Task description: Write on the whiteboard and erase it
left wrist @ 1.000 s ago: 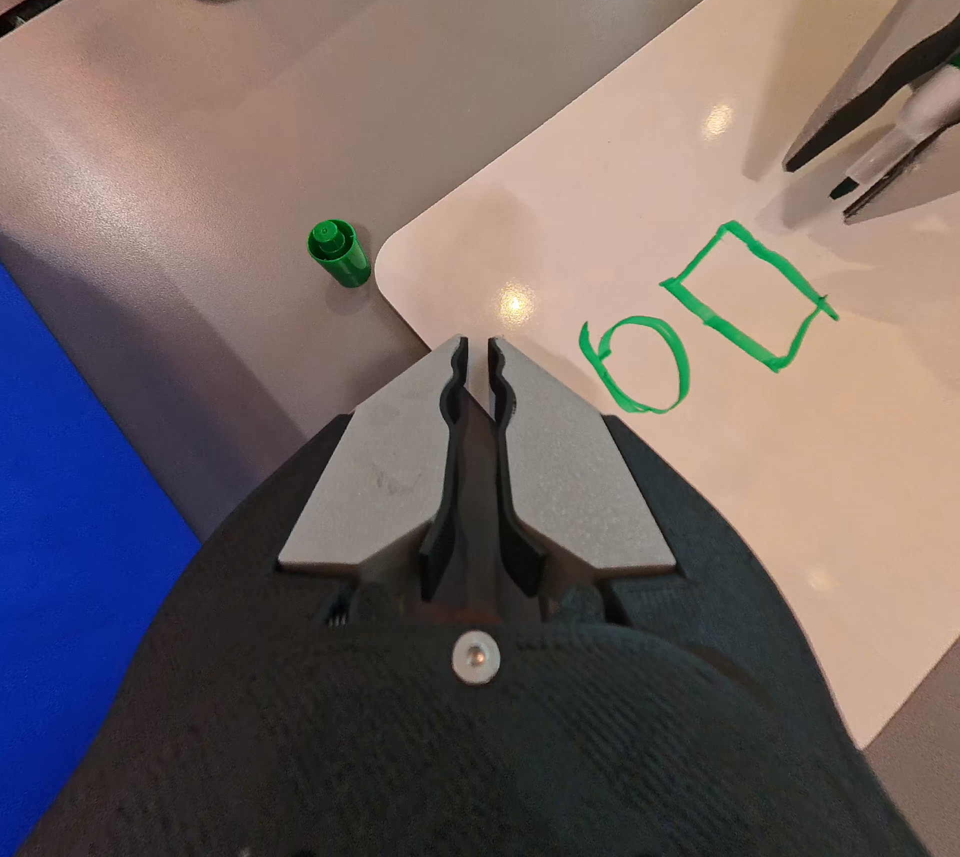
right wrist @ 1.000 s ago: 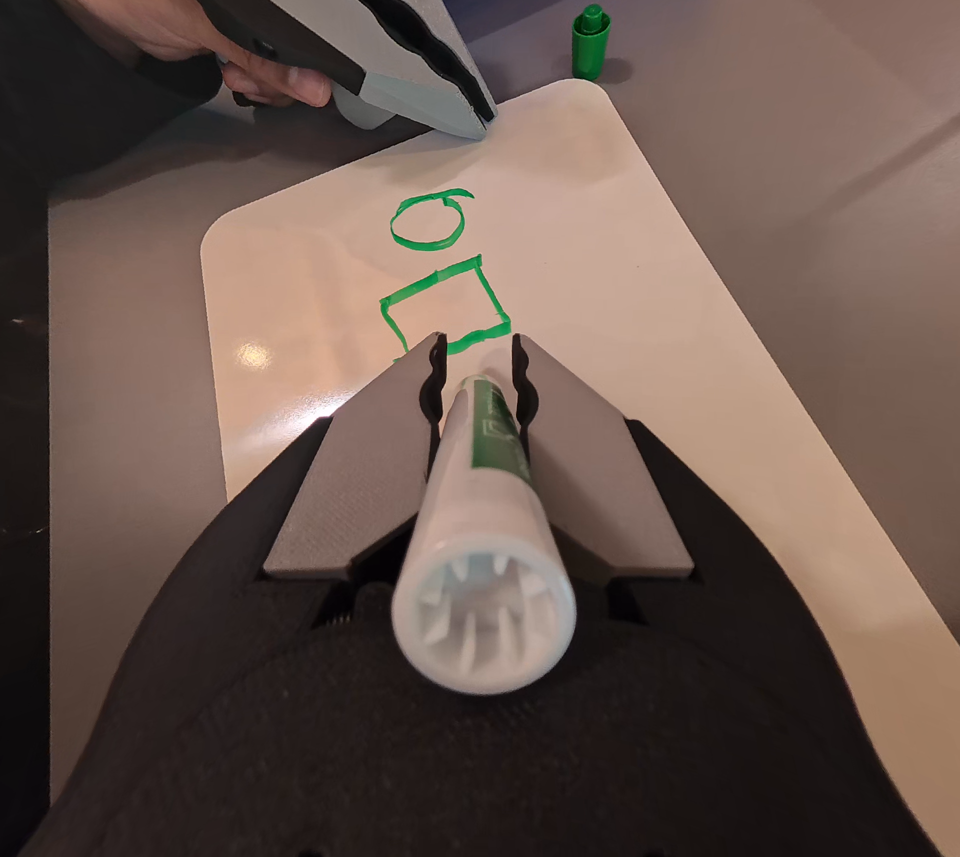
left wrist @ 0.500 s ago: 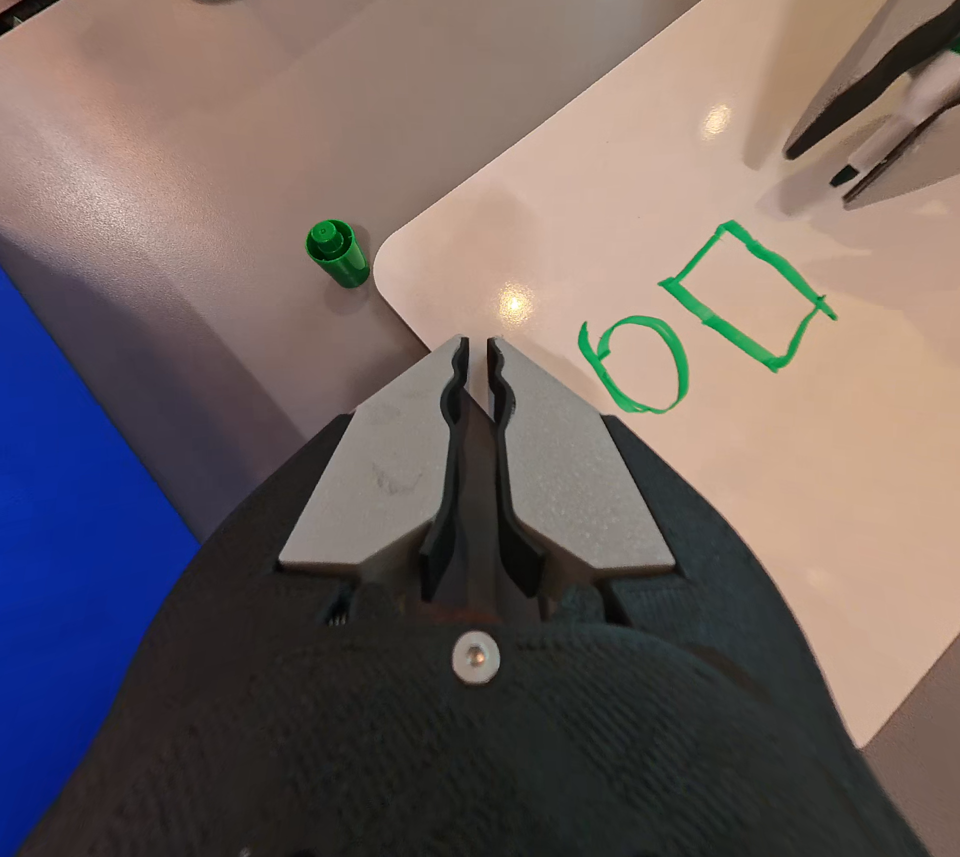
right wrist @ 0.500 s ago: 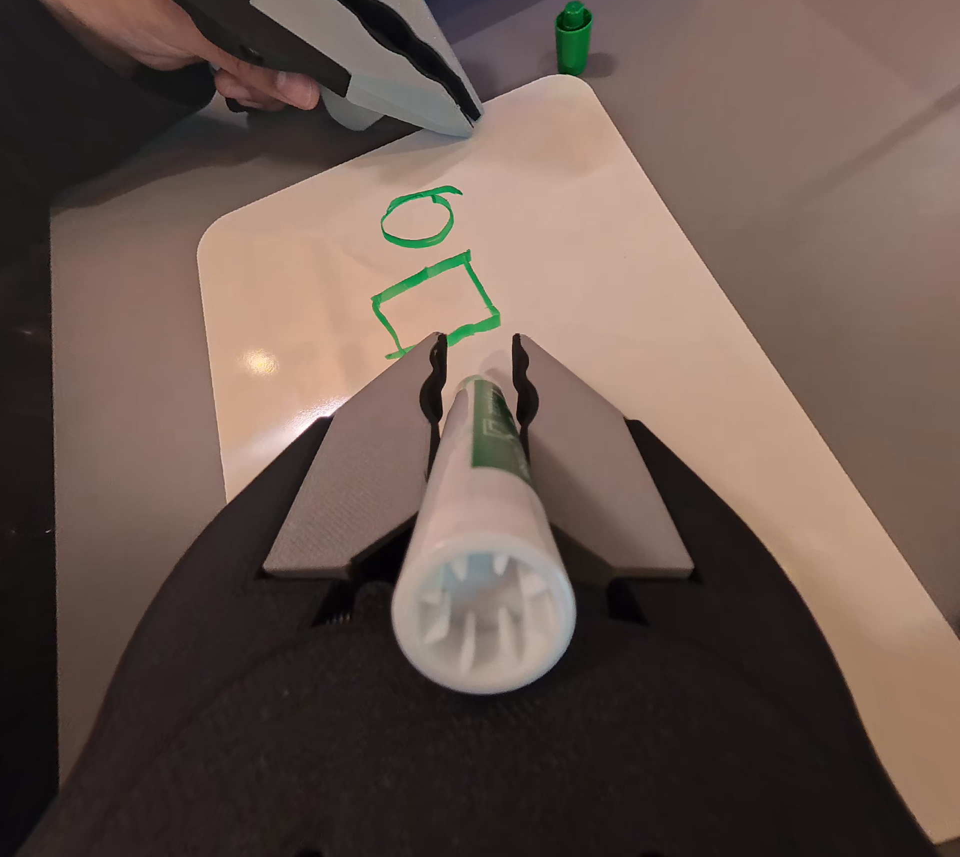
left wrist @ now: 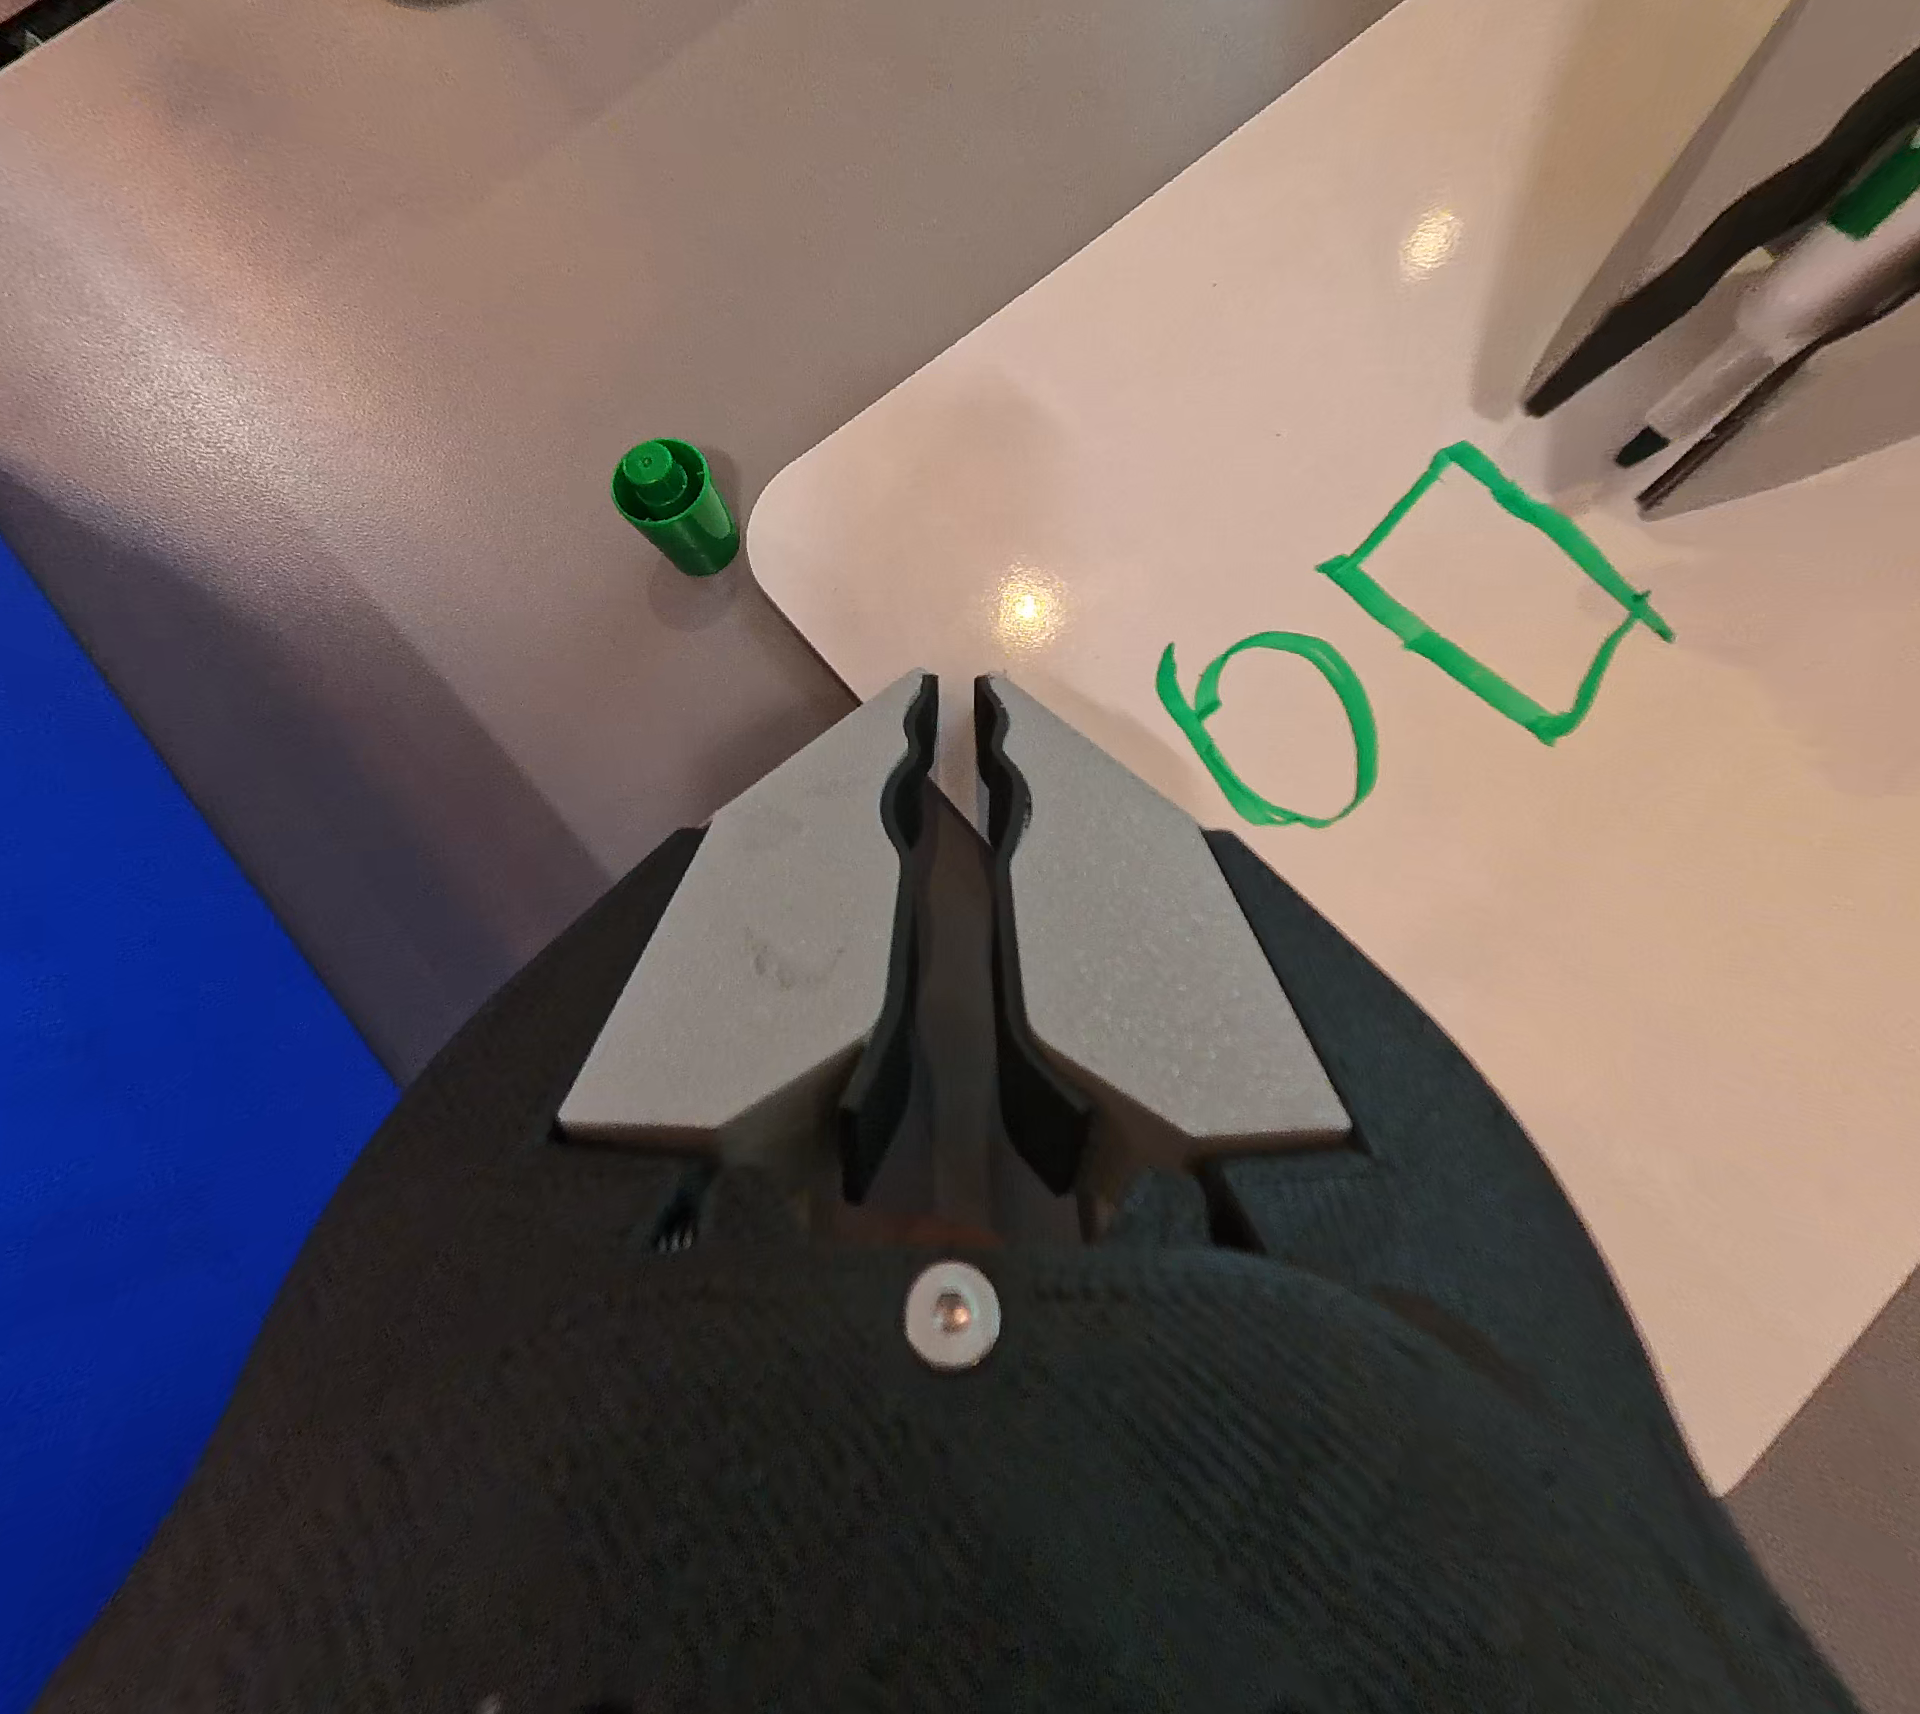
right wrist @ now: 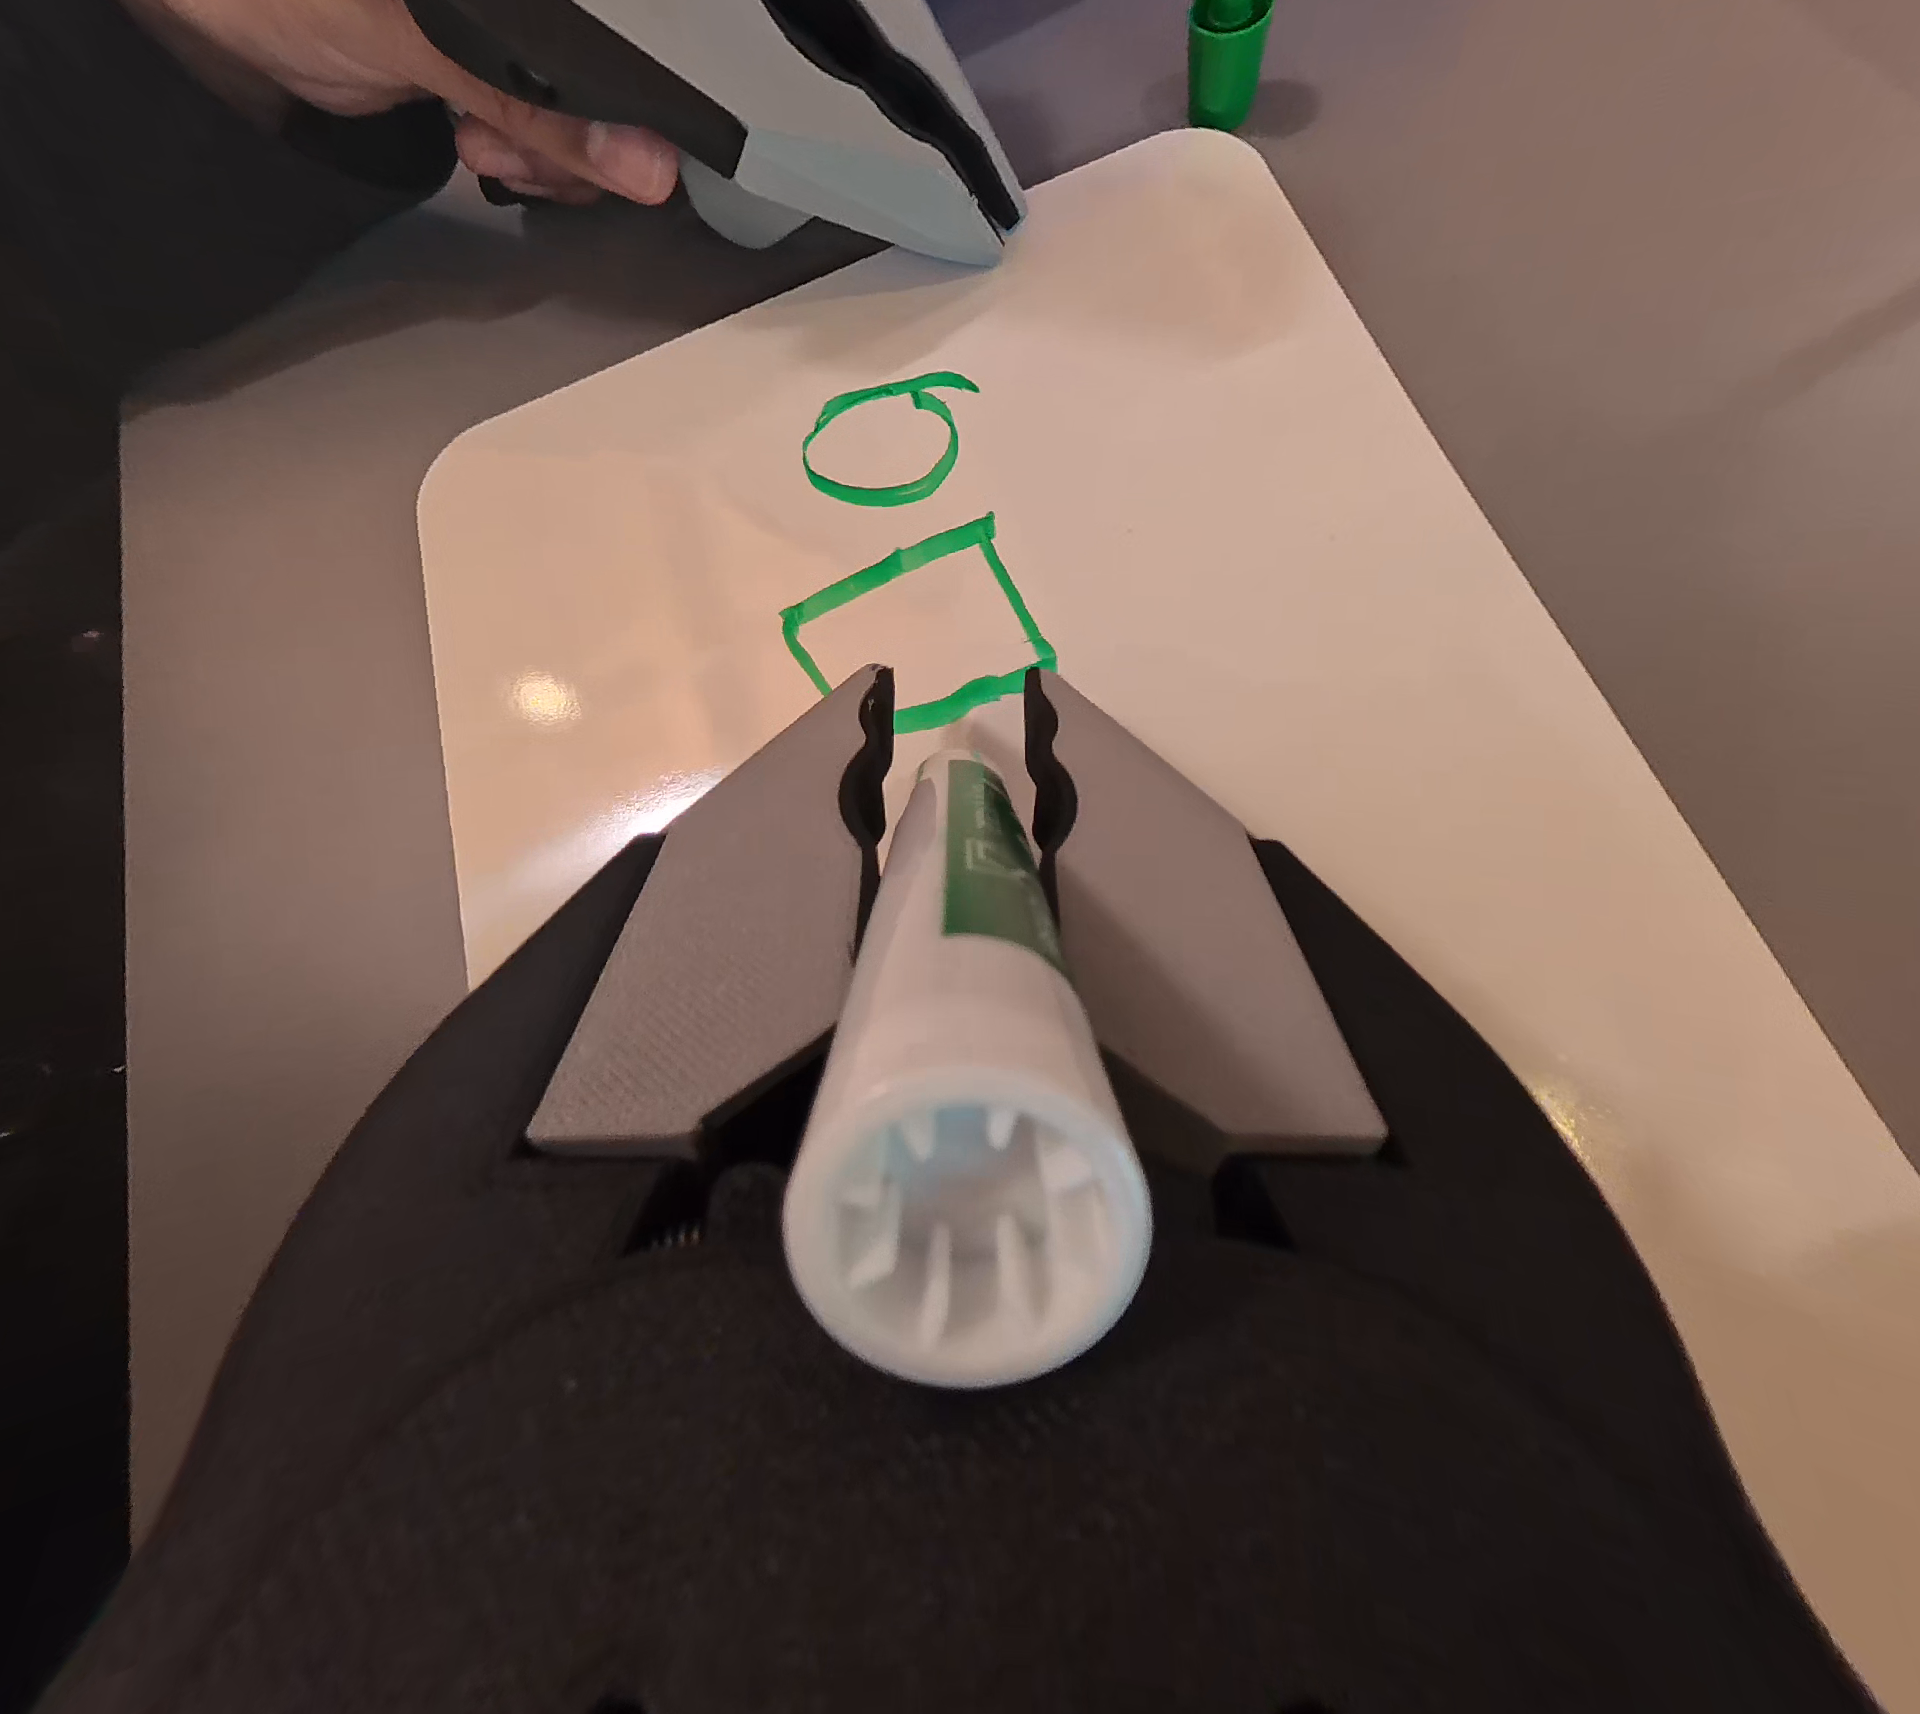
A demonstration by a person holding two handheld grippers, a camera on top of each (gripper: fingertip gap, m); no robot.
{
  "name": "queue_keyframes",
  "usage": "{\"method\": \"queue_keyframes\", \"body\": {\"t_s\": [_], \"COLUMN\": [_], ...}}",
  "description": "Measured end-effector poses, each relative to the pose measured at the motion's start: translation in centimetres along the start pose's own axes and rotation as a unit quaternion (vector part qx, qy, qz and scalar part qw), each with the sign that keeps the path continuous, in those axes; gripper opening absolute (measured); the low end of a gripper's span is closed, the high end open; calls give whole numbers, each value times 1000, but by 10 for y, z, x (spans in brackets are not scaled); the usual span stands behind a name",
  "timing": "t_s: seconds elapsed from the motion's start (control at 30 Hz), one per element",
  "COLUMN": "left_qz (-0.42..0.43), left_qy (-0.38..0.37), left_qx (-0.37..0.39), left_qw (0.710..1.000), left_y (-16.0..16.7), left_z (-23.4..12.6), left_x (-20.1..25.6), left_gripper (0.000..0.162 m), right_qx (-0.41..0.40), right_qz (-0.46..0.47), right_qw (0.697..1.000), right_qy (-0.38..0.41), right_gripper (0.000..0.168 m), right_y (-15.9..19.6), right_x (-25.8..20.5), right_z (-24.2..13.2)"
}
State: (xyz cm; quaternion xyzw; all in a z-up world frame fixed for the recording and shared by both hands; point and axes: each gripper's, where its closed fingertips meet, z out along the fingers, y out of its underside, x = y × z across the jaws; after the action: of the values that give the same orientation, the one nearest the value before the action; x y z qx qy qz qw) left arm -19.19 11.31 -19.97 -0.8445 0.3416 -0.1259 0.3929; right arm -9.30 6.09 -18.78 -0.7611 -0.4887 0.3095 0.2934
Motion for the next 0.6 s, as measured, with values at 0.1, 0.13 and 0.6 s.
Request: {"method": "queue_keyframes", "body": {"t_s": [0.1, 0.13, 0.6], "left_qz": [0, 0, 0], "left_qy": [0, 0, -1], "left_qx": [0, 0, 0], "left_qw": [1000, 1000, 1000], "left_y": [0, 0, 0], "left_z": [0, 0, 0], "left_x": [0, 0, 0], "left_gripper": [5, 5, 5], "right_qx": [-22, -25, -39], "right_qz": [-10, -13, 0], "right_qw": [1000, 1000, 999], "right_qy": [11, 13, 13], "right_gripper": [23, 24, 23], "right_y": [6, 7, 16], "right_x": [1, 1, 4], "right_z": [5, 5, -4]}}
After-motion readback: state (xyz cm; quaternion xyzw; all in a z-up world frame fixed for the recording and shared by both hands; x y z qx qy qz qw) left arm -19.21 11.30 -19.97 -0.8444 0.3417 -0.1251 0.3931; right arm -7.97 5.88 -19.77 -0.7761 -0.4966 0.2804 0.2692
